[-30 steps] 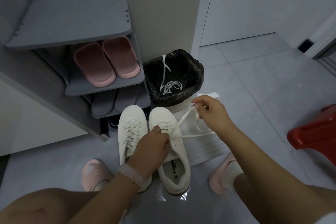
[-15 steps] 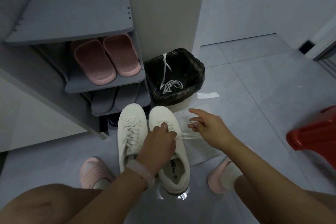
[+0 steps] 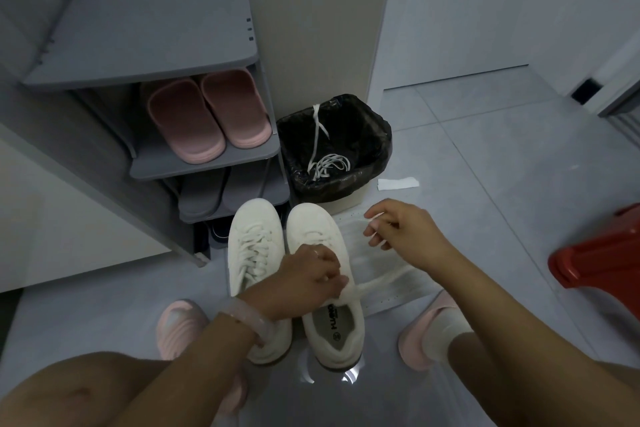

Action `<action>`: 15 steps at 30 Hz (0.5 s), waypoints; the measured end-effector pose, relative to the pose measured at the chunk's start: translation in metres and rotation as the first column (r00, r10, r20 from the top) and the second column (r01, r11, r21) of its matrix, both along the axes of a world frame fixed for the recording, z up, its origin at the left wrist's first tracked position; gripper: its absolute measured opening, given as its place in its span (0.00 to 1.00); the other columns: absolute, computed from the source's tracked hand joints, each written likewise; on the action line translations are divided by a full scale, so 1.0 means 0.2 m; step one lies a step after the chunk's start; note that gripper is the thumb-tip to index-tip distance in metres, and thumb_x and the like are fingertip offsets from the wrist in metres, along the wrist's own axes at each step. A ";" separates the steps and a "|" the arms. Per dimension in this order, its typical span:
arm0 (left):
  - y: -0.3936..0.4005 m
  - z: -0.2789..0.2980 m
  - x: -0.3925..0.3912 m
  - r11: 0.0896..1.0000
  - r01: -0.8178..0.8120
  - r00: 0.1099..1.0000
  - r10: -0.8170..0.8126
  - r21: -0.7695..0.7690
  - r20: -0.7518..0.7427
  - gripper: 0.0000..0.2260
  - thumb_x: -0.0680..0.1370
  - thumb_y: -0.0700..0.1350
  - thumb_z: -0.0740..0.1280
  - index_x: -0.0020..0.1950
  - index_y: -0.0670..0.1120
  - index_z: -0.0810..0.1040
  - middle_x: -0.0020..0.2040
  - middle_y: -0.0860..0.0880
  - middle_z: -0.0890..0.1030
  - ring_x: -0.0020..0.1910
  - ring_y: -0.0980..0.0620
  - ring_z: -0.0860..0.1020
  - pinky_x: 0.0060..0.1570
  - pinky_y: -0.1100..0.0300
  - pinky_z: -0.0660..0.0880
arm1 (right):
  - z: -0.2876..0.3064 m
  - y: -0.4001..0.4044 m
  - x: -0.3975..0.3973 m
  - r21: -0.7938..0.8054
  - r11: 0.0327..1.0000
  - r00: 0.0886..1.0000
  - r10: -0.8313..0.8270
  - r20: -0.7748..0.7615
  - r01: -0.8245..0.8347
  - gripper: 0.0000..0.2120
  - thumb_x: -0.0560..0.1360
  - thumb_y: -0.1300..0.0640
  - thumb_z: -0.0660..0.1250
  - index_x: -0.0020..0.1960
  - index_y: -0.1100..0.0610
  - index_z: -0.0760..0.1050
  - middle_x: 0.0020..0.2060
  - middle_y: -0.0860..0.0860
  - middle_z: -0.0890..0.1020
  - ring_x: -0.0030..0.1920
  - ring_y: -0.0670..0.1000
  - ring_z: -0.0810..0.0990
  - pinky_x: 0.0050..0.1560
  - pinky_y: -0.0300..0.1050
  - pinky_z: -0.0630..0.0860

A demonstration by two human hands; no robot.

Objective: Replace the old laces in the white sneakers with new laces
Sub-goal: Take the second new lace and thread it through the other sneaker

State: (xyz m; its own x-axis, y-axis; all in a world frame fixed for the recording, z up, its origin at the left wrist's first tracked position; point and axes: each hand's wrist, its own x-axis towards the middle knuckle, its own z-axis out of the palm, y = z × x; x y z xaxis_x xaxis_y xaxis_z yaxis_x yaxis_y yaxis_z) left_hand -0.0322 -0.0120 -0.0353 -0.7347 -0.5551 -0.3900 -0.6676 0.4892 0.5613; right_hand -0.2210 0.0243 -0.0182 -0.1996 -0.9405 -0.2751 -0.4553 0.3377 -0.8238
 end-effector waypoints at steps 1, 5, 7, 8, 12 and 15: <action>0.00 0.01 0.02 0.999 0.039 0.999 -0.038 -0.029 0.036 0.16 0.78 0.53 0.60 0.49 0.44 0.82 0.62 0.53 0.73 0.63 0.53 0.68 0.63 0.51 0.66 | 0.00 0.00 0.00 0.025 0.999 0.999 0.034 -0.006 -0.034 0.07 0.78 0.65 0.59 0.49 0.56 0.75 0.37 0.48 0.81 0.33 0.41 0.80 0.35 0.30 0.76; 0.01 0.03 0.11 0.985 0.128 0.991 -0.130 -0.119 -0.011 0.30 0.71 0.65 0.49 0.42 0.47 0.84 0.64 0.55 0.75 0.64 0.56 0.70 0.63 0.53 0.65 | -0.04 0.03 0.09 0.165 0.946 0.960 0.280 0.019 -0.279 0.07 0.77 0.64 0.61 0.45 0.54 0.75 0.34 0.46 0.81 0.31 0.38 0.80 0.35 0.32 0.76; 0.01 0.04 0.14 0.983 0.111 0.988 -0.126 -0.147 -0.095 0.29 0.70 0.63 0.48 0.40 0.46 0.84 0.60 0.53 0.79 0.60 0.55 0.74 0.60 0.53 0.67 | -0.06 0.04 0.12 0.189 0.924 0.941 0.338 0.012 -0.334 0.08 0.77 0.64 0.62 0.43 0.53 0.74 0.34 0.46 0.81 0.32 0.40 0.80 0.37 0.33 0.77; 0.01 0.05 0.14 0.981 0.082 0.988 -0.103 -0.176 -0.113 0.28 0.71 0.61 0.50 0.40 0.45 0.84 0.57 0.53 0.80 0.56 0.54 0.75 0.58 0.54 0.68 | -0.07 0.05 0.13 0.185 0.924 0.940 0.341 -0.003 -0.334 0.08 0.76 0.64 0.62 0.42 0.52 0.73 0.34 0.46 0.81 0.33 0.41 0.80 0.38 0.35 0.78; 0.01 0.05 0.12 0.965 -0.037 0.999 0.026 -0.261 -0.043 0.19 0.79 0.53 0.57 0.41 0.42 0.79 0.42 0.48 0.77 0.42 0.54 0.69 0.45 0.59 0.65 | -0.05 0.06 0.13 0.120 0.960 0.967 0.252 0.024 -0.253 0.10 0.76 0.65 0.61 0.41 0.52 0.72 0.34 0.48 0.81 0.32 0.41 0.79 0.35 0.35 0.77; 0.02 0.02 0.10 0.983 0.009 1.000 -0.008 -0.185 0.006 0.13 0.80 0.47 0.58 0.44 0.42 0.79 0.42 0.46 0.77 0.43 0.50 0.75 0.45 0.57 0.70 | -0.01 0.03 0.12 -0.049 0.999 0.997 0.026 0.070 -0.023 0.12 0.78 0.66 0.57 0.42 0.50 0.68 0.34 0.49 0.80 0.26 0.41 0.75 0.27 0.35 0.72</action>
State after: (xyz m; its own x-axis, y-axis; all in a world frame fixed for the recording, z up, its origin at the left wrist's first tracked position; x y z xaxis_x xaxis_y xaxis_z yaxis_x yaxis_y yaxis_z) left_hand -0.0113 -0.0074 -0.0305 -0.7380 -0.6117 -0.2850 -0.6656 0.5903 0.4565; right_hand -0.1979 0.0313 -0.0199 -0.1580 -0.9574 -0.2419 -0.4028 0.2862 -0.8694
